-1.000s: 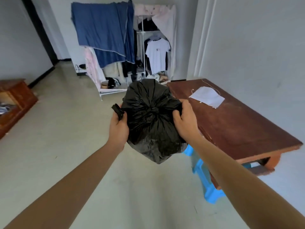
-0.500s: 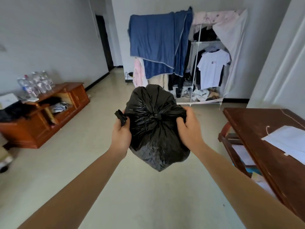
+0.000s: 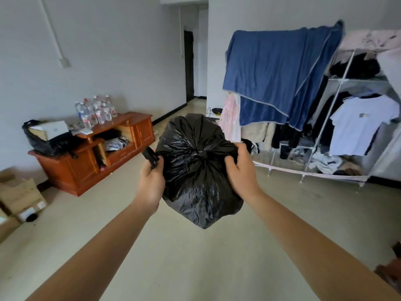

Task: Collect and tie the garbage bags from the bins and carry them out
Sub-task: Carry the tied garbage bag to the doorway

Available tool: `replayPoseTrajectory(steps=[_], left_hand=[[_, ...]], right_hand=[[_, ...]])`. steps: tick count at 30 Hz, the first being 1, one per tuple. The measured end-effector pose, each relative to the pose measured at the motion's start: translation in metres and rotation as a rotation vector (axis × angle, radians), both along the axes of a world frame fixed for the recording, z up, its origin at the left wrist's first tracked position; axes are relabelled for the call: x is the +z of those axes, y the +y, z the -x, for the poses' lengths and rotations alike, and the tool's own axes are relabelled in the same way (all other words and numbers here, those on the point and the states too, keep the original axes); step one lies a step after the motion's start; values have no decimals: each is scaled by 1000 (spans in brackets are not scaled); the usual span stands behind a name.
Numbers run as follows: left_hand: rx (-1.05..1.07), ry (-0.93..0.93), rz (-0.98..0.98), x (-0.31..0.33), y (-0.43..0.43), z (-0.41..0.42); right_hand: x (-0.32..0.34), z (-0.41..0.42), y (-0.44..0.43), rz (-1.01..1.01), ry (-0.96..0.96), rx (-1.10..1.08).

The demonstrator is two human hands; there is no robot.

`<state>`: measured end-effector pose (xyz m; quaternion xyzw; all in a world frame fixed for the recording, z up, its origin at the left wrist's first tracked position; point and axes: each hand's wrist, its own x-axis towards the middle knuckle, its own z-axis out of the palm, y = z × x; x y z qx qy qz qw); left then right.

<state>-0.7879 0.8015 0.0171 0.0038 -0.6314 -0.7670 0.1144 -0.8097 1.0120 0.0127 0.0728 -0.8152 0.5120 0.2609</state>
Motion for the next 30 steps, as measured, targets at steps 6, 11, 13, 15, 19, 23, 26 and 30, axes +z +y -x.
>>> replayPoseTrajectory(steps=[6, 11, 13, 15, 19, 23, 26, 30], left_hand=[[26, 19, -1, 25, -49, 160], [3, -14, -13, 37, -58, 287], [-16, -34, -22, 31, -56, 341], [-39, -50, -20, 21, -51, 399], [-56, -54, -29, 4, -34, 523], [-58, -59, -20, 5, -16, 660], [-53, -61, -20, 18, -14, 750], [24, -56, -40, 30, -34, 860]], right_hand=[[21, 166, -53, -20, 23, -3], [35, 287, -63, -54, 45, -24], [30, 339, -60, -53, 45, -36], [20, 396, -54, -55, 49, -55], [1, 519, -33, -49, 60, -59], [0, 649, -16, -17, 39, -28], [13, 746, -15, 4, 9, 3], [21, 871, -38, 31, -19, 64]])
